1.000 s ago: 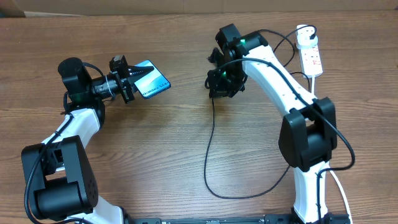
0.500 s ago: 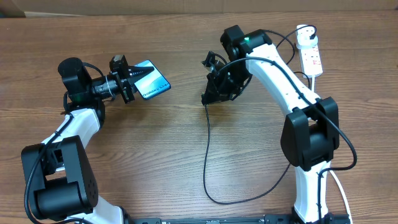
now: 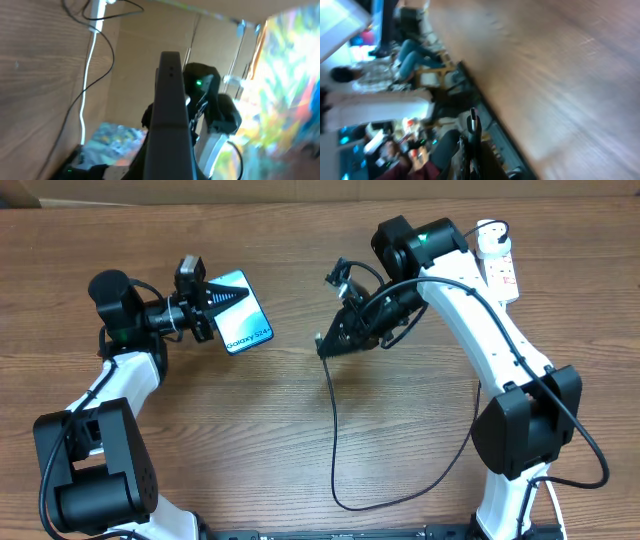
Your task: Plug charger to phone and switch on socket
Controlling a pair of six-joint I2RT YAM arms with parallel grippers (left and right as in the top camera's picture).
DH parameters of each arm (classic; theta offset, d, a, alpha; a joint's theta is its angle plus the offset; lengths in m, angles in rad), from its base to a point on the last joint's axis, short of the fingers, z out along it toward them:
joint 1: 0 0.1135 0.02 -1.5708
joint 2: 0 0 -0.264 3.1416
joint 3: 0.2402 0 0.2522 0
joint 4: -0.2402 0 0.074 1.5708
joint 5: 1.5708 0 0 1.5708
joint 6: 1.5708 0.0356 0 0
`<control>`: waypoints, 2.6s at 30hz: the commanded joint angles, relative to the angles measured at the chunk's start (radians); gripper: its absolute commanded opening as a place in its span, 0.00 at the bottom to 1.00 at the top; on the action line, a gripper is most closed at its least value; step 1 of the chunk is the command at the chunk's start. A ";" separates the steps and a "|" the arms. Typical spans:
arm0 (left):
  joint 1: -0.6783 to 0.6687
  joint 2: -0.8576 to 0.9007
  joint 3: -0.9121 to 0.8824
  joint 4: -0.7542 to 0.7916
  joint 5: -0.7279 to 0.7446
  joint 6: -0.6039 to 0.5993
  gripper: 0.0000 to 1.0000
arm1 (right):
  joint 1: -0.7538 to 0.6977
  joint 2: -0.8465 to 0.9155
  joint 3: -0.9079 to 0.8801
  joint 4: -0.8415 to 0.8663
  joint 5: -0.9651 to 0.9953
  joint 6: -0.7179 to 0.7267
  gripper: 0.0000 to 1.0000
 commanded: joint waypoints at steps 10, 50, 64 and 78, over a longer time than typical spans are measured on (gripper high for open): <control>0.005 -0.004 0.150 0.016 0.047 0.150 0.04 | 0.100 -0.037 0.014 -0.013 -0.151 -0.096 0.04; -0.035 0.113 0.150 0.066 0.045 0.111 0.04 | 0.182 -0.004 -0.007 0.365 -0.126 0.269 0.04; -0.035 0.113 0.150 0.066 0.045 0.052 0.04 | 0.182 0.065 -0.007 0.389 -0.196 0.277 0.04; -0.035 0.113 0.150 0.066 0.045 0.026 0.04 | 0.181 0.065 -0.007 0.435 -0.256 0.322 0.04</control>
